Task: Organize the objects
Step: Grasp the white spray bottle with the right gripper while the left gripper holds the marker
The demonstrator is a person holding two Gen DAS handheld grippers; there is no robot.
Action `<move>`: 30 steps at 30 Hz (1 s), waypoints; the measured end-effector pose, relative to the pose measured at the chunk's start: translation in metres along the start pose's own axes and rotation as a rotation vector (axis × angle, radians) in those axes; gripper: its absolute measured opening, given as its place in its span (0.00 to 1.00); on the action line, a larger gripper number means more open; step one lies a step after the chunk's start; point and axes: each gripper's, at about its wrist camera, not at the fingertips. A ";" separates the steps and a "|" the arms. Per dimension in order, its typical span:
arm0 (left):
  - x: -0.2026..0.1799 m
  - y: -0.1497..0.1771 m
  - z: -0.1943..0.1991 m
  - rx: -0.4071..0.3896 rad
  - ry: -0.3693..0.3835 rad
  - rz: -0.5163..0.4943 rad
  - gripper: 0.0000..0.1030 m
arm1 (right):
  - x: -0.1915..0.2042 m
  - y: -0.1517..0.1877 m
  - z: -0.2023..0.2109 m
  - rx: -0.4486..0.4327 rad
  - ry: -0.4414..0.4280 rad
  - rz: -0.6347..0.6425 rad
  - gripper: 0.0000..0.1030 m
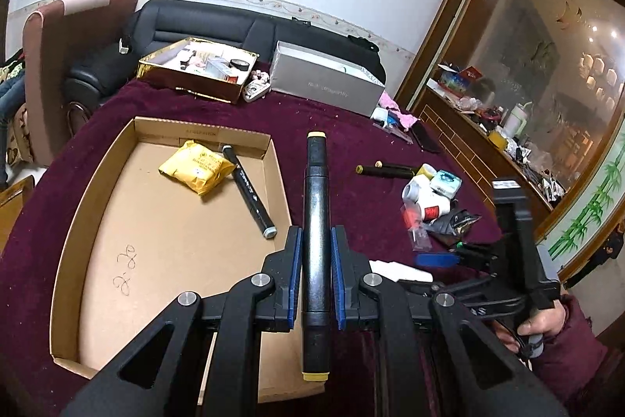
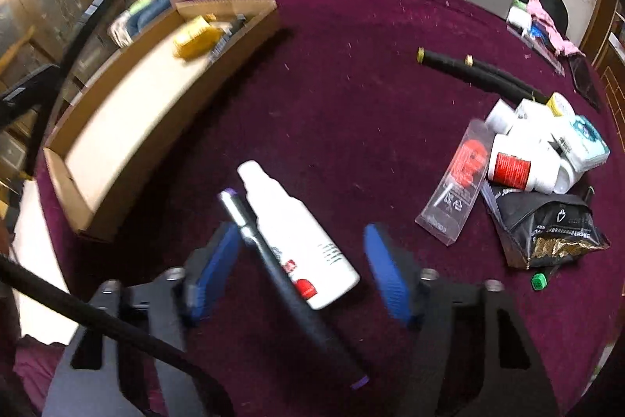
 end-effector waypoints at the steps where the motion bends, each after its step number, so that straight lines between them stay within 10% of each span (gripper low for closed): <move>1: 0.002 0.001 -0.001 0.004 -0.001 0.004 0.11 | -0.002 0.001 -0.001 0.012 -0.001 -0.007 0.49; 14: 0.030 0.008 -0.001 0.036 -0.066 0.035 0.11 | -0.007 -0.011 -0.018 0.019 0.080 -0.025 0.27; 30: 0.085 -0.028 -0.007 0.076 -0.220 0.046 0.11 | 0.039 -0.085 0.008 -0.087 -0.338 -0.236 0.27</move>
Point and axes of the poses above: each gripper's, at about its wrist camera, not at the fingertips, and z roughly against the way its jaws point, x to its left, y to its underside, and after that the axes turned 12 degrees about -x, right-handed
